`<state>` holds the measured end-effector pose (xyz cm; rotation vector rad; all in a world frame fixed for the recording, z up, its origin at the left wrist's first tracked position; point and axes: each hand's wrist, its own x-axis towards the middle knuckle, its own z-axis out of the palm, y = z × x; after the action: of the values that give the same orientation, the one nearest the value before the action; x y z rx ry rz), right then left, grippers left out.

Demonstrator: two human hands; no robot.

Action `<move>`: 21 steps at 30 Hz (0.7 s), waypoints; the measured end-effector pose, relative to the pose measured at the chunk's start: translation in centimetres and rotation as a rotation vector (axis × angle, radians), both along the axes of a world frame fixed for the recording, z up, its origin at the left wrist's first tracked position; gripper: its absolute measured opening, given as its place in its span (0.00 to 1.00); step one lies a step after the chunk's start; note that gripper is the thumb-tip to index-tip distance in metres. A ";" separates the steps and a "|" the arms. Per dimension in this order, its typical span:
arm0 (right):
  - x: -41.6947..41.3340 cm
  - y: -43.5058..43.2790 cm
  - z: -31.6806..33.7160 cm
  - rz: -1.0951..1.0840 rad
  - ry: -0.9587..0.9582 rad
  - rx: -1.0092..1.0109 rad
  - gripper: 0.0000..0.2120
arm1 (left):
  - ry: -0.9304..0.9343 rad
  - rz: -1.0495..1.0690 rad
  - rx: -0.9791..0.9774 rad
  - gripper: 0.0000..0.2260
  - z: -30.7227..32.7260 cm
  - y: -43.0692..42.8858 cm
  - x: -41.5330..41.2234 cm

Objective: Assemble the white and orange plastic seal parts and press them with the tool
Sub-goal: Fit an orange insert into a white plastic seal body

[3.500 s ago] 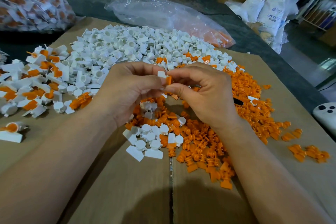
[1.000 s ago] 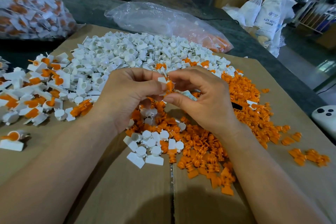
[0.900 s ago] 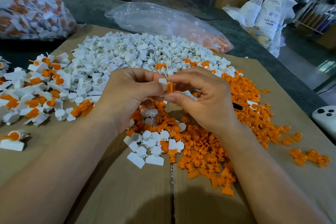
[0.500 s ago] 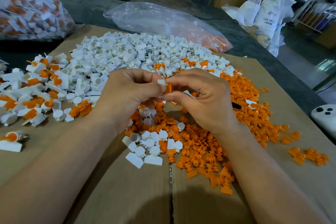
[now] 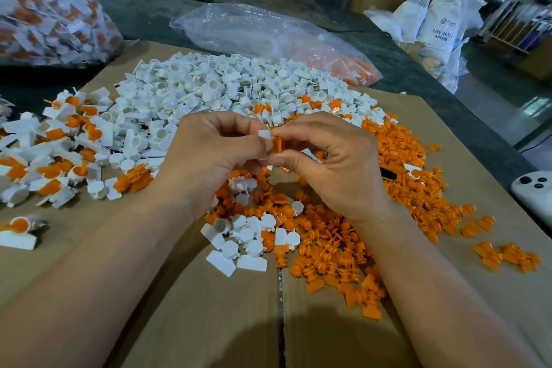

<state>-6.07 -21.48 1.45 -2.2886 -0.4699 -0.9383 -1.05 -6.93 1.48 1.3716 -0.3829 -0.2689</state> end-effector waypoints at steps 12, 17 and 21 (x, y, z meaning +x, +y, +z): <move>0.0 -4.8 1.8 -0.481 0.559 -0.088 0.22 | 0.015 0.020 -0.102 0.14 -0.1 0.2 0.5; -0.4 -5.5 1.9 -0.505 0.853 -0.291 0.37 | 0.050 0.044 -0.129 0.12 -0.1 0.3 0.7; -0.3 -5.1 1.7 -0.535 0.949 -0.465 0.46 | 0.065 0.058 -0.140 0.08 0.0 0.2 0.7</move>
<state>-6.38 -26.56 3.12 -3.0013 0.3955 0.1646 -0.37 -6.69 1.43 1.2311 -0.3019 -0.2342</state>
